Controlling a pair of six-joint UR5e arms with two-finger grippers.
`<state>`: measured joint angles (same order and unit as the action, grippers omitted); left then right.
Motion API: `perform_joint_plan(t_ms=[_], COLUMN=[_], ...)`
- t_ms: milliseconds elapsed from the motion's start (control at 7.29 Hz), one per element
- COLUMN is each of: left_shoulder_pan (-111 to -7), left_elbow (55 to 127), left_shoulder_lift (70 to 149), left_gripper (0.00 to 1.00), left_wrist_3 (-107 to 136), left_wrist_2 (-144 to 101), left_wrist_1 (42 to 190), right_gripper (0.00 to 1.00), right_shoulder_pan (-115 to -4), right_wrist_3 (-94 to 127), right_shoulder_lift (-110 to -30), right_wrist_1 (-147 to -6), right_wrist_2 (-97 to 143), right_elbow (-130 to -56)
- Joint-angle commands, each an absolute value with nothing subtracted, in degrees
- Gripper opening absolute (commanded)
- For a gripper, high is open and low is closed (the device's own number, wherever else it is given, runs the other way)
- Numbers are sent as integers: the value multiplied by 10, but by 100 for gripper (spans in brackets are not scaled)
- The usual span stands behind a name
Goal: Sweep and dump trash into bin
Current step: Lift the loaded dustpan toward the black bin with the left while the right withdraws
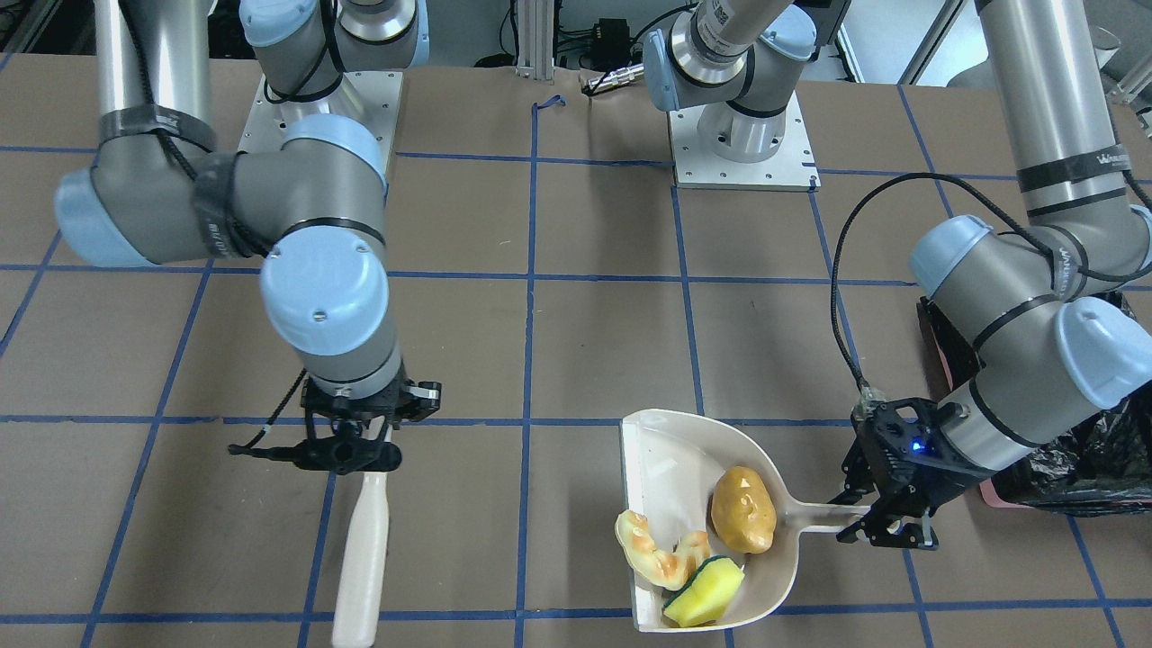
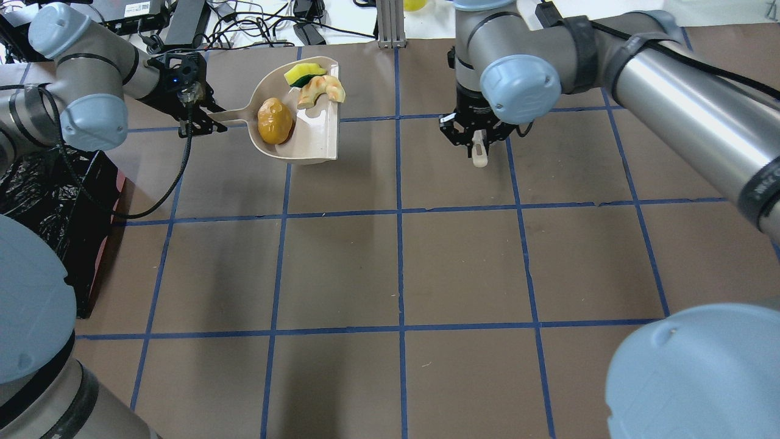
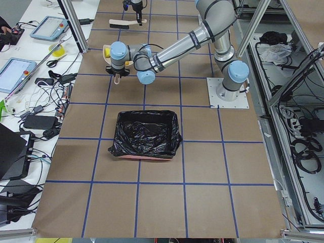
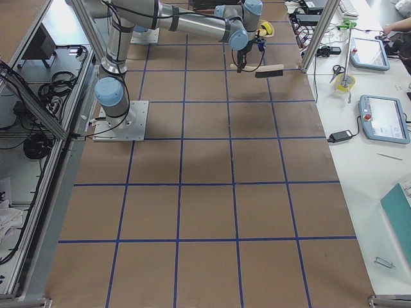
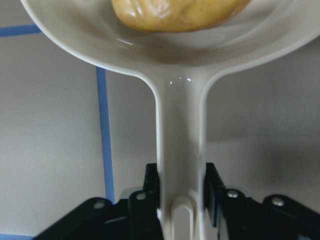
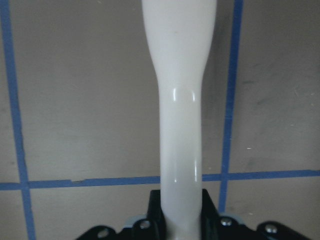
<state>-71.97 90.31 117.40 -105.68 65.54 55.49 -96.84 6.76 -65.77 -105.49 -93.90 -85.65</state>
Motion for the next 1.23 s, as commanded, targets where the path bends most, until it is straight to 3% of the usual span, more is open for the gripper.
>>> perform_joint_plan(t_ms=[0, 549, 1097], left_shoulder_pan=[-659, -578, -479], left_elbow=[897, 792, 750], left_shoulder_lift=[1150, 1109, 1101], left_gripper=[0, 0, 0], left_wrist_3=[-1067, -1168, -1290], left_wrist_2=[583, 640, 765], left_wrist_1=[624, 831, 855], right_gripper=[0, 0, 0], right_shoulder_pan=[-879, -745, -717], right_wrist_3=[3, -146, -197], right_shoulder_lift=[-707, -706, -687], right_wrist_1=[-1051, -1052, -1055], right_wrist_2=[-934, -929, -931], right_elbow=[-903, -947, -948])
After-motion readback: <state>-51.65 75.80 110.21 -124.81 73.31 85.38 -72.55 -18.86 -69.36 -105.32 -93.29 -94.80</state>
